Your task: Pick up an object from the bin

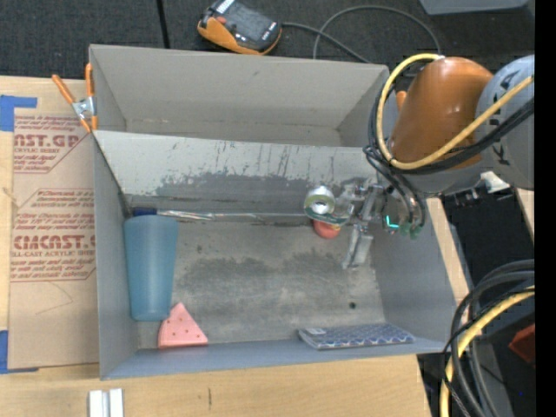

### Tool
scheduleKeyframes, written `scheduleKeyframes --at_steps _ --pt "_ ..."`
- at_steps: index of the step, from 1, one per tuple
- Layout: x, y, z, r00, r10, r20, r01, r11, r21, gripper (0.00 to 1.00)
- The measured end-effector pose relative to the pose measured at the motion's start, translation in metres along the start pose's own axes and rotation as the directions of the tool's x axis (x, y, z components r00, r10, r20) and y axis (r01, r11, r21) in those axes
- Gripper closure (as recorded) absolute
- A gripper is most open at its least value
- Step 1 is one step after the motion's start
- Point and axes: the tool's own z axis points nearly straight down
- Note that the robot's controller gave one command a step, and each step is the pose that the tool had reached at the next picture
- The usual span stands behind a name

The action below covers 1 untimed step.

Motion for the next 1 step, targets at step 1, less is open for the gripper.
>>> scheduleKeyframes --at_steps 1 --pt "0.0063 -0.0073 -0.0310 0.952 0.306 0.000 -0.306 0.952 0.001 0.00"
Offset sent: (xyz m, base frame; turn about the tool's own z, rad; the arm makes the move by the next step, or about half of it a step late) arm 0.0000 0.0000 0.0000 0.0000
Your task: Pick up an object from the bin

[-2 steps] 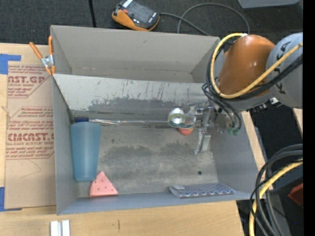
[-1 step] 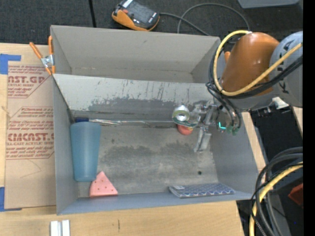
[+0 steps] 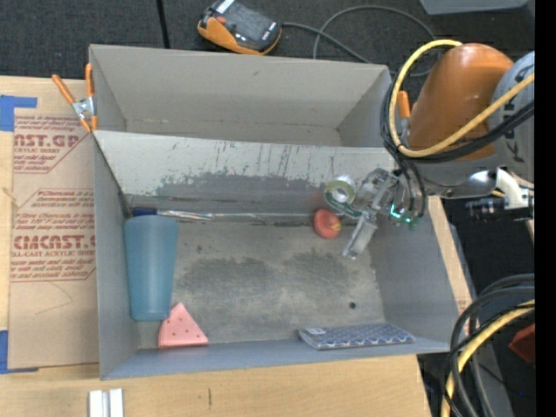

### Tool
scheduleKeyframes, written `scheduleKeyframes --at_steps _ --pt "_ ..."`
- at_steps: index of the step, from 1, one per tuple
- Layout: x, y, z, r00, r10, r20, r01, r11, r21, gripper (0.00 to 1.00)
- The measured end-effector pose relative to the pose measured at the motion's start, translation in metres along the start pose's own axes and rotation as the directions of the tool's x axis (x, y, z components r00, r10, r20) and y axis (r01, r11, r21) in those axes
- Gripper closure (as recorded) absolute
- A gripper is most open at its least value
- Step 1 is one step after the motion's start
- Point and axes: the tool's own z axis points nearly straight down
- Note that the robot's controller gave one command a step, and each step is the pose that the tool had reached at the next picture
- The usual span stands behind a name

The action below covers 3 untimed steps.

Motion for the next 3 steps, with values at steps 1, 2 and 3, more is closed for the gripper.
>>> scheduleKeyframes --at_steps 1,2,3 --pt "0.001 -0.001 -0.007 0.998 0.060 0.001 -0.060 0.998 0.000 0.00" --pt "0.001 -0.002 -0.006 0.998 0.060 0.000 -0.060 0.998 0.001 0.00" --pt "0.002 -0.007 -0.018 0.997 0.073 0.000 -0.073 0.997 0.000 0.00"
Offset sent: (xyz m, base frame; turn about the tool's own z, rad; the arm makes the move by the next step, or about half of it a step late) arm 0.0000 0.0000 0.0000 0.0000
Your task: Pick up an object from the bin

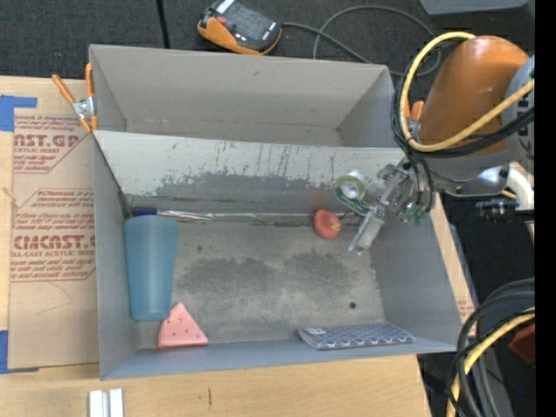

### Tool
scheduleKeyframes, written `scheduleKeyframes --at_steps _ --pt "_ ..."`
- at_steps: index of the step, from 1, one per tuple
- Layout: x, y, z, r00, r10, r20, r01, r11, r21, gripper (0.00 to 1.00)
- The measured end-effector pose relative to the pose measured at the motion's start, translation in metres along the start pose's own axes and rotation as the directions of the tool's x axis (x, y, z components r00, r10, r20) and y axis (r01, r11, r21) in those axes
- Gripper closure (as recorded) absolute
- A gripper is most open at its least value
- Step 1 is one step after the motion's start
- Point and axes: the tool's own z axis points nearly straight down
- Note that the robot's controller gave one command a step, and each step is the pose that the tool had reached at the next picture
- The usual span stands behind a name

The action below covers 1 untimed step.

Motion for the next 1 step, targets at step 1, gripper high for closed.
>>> scheduleKeyframes --at_steps 1 --pt "-0.0152 -0.0149 0.0221 1.000 -0.017 0.014 0.017 1.000 -0.005 0.00"
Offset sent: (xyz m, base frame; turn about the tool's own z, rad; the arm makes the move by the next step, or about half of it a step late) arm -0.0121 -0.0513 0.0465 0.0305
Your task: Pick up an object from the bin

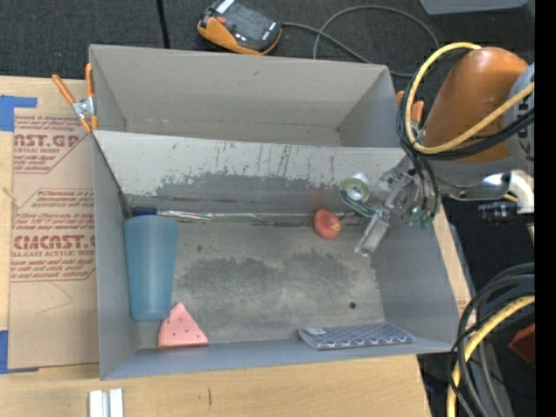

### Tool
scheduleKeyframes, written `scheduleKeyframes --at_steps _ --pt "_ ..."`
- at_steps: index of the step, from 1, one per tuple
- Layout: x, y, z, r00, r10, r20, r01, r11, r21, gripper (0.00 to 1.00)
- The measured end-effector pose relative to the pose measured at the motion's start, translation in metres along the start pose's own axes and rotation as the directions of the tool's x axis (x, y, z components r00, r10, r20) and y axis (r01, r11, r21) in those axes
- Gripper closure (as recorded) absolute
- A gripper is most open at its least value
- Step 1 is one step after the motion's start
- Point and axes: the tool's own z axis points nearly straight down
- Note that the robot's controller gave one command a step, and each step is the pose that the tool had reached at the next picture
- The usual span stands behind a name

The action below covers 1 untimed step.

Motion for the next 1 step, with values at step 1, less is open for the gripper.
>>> scheduleKeyframes --at_steps 1 --pt "0.0036 -0.0181 0.0086 0.999 0.015 -0.029 -0.015 1.000 0.012 0.00"
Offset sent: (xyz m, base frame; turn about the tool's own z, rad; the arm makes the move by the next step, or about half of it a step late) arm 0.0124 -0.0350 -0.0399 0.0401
